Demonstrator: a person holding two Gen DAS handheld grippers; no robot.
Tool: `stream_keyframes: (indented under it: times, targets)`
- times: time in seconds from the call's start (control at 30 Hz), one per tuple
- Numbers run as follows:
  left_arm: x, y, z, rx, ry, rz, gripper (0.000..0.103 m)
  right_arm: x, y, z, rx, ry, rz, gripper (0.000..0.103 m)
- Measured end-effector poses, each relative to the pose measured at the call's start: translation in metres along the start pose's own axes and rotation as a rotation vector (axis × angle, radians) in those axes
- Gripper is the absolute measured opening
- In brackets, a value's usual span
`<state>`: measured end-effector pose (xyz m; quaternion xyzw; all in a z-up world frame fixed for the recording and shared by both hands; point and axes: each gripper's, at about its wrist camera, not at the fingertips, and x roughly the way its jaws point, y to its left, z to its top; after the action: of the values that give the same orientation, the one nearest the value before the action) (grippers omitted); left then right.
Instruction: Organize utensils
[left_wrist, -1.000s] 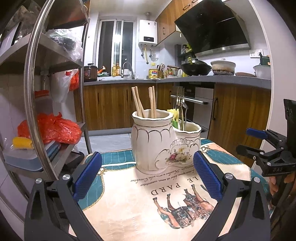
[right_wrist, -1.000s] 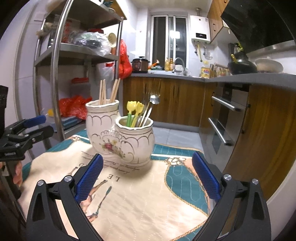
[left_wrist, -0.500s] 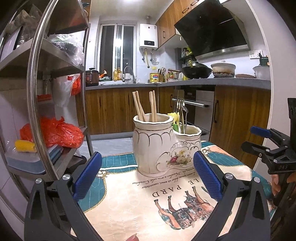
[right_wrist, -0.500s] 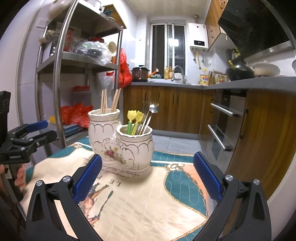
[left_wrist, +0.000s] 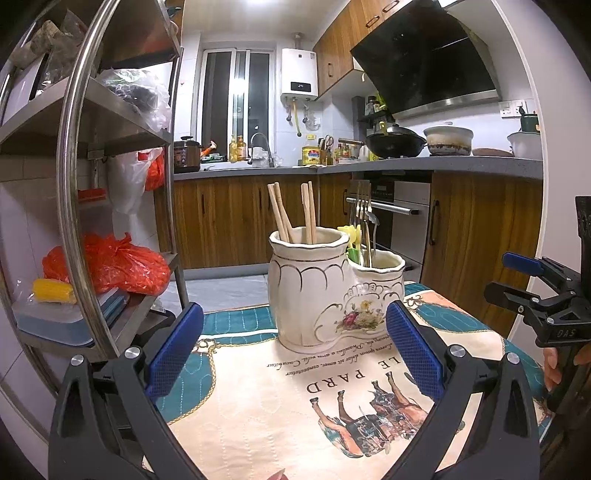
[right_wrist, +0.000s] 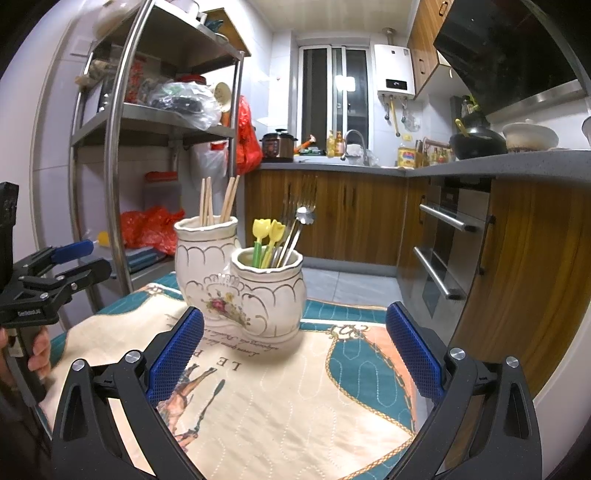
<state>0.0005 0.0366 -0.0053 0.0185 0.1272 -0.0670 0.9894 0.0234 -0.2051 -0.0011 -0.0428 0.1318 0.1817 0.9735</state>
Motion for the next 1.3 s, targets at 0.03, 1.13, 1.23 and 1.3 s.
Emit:
stream_keyframes:
  times: [0.03, 1.13, 1.23, 1.3]
  targets:
    - [-0.0004, 0.0004, 0.0, -0.001, 0.0, 0.004, 0.097, -0.0004, 0.0001, -0.0003, 0.001, 0.0, -0.001, 0.098]
    - [-0.0007, 0.0009, 0.0011, -0.004, -0.002, 0.015, 0.098, -0.0006, -0.0041, -0.0004, 0.006, 0.003, -0.008, 0.098]
    - [-0.0007, 0.0009, 0.0011, -0.004, -0.002, 0.014, 0.098, -0.0005, -0.0039, -0.0004, 0.005, 0.004, -0.008, 0.098]
    - [-0.0004, 0.0007, 0.0012, -0.004, 0.001, 0.012, 0.098, -0.0004, -0.0038, -0.0002, 0.006, 0.004, -0.008, 0.098]
